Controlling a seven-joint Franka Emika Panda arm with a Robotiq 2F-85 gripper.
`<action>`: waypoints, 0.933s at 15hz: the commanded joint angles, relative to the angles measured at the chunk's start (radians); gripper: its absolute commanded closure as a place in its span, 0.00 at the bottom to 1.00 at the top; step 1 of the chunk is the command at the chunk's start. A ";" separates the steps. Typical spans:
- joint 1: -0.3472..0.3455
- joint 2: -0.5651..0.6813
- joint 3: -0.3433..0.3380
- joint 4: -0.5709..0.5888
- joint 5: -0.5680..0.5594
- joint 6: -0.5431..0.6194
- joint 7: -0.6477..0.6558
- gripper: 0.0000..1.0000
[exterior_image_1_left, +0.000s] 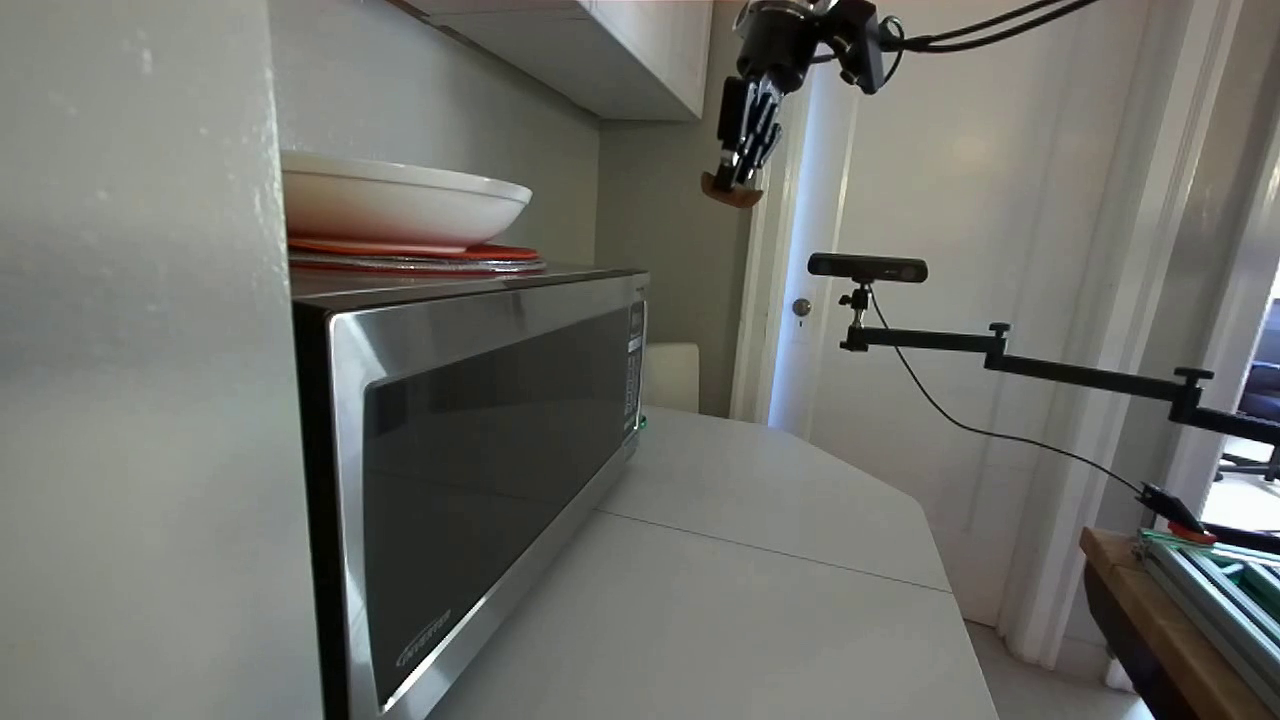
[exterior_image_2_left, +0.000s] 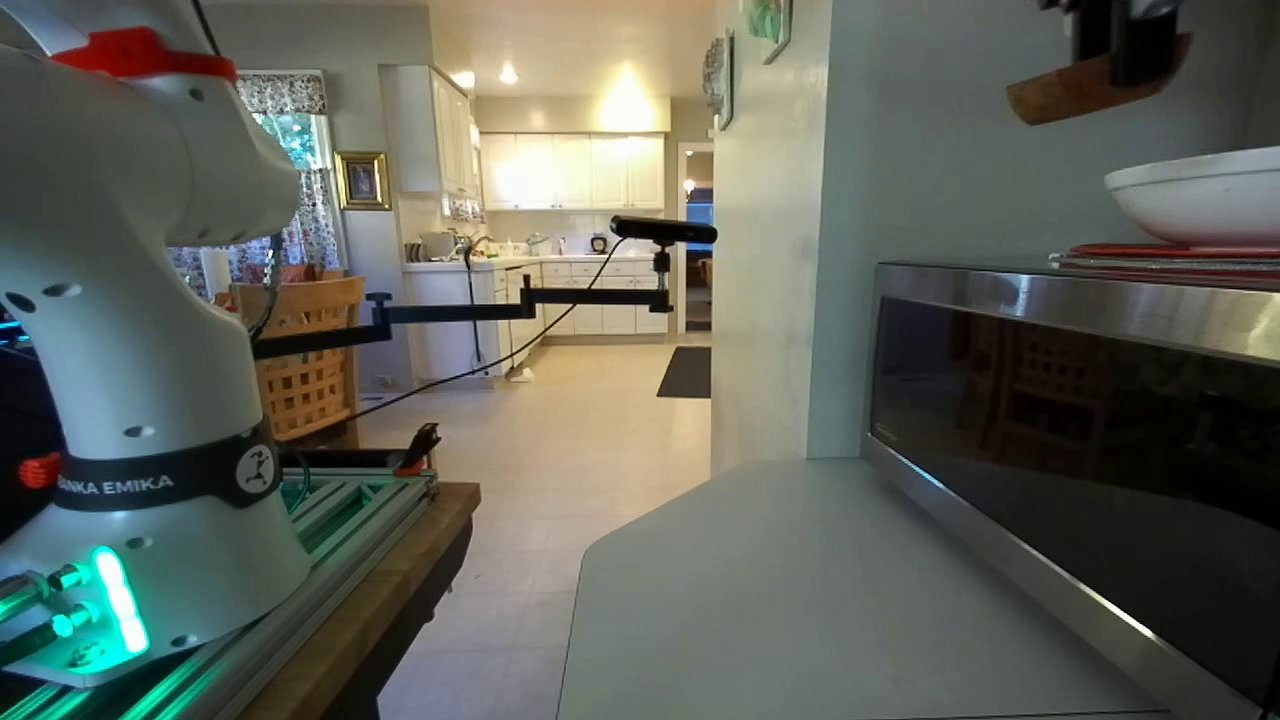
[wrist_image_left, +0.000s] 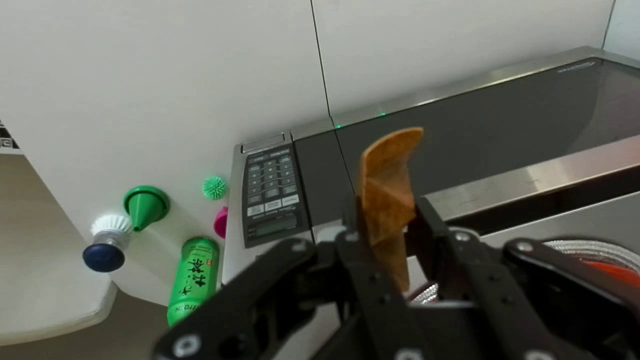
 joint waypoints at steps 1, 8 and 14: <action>-0.017 0.082 0.003 0.101 0.034 -0.018 -0.017 0.93; -0.042 0.234 0.018 0.293 0.054 -0.017 0.000 0.93; -0.058 0.353 0.042 0.425 0.073 -0.017 0.026 0.93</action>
